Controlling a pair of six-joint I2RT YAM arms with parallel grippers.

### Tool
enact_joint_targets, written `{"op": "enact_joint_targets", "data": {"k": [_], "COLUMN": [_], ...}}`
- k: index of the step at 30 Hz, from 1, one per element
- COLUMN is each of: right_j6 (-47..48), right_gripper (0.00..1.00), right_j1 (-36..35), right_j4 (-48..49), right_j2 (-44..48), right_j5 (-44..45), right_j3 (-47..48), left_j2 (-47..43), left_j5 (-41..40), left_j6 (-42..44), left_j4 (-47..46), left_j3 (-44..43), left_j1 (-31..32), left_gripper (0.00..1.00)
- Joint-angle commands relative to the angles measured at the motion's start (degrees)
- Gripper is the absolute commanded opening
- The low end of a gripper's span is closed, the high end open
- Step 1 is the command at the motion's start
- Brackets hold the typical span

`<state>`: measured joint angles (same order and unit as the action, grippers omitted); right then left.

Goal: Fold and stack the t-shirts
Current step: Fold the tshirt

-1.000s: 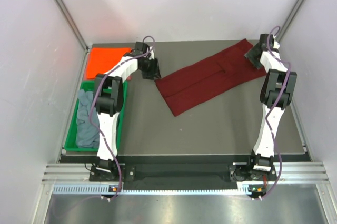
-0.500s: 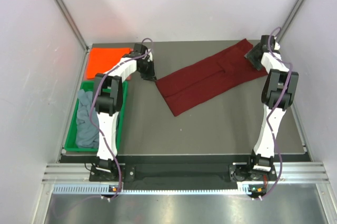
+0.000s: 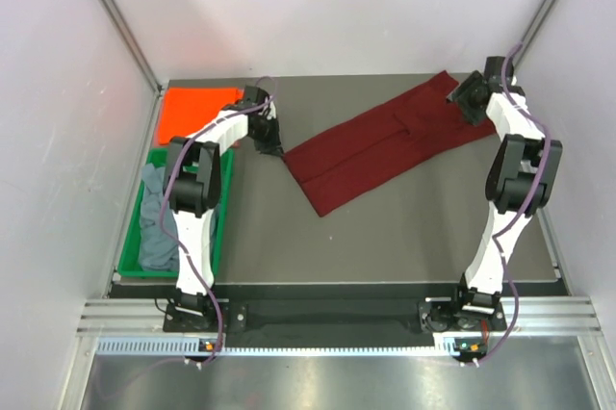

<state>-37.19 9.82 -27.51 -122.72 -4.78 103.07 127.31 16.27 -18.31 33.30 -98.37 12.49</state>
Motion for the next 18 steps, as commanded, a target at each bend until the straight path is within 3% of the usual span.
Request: {"op": "enact_joint_targets", "data": {"k": [1,8,18], "right_j6": [1.42,1.77,2.03], "right_gripper": [0.64,0.65,0.65], "right_j1": [0.11,0.11,-0.07], "right_j4": [-1.23,-1.67,-3.26], "right_j2": [5.2,8.19,6.44], "right_j5": [-2.17,-1.81,-2.61], "right_j3": [-1.55,-4.45,-6.65], "left_j2": [-3.19,-6.28,-15.76], "left_j5": [-6.16,-7.66,-5.2], "left_j6": [0.11,-0.5,-0.59], "left_j4": [7.22,9.5,8.54], "left_j3": [4.32,7.57,21.19], "left_j1": [-0.27,-0.27,0.08], "left_gripper": [0.0,0.0,0.0]}}
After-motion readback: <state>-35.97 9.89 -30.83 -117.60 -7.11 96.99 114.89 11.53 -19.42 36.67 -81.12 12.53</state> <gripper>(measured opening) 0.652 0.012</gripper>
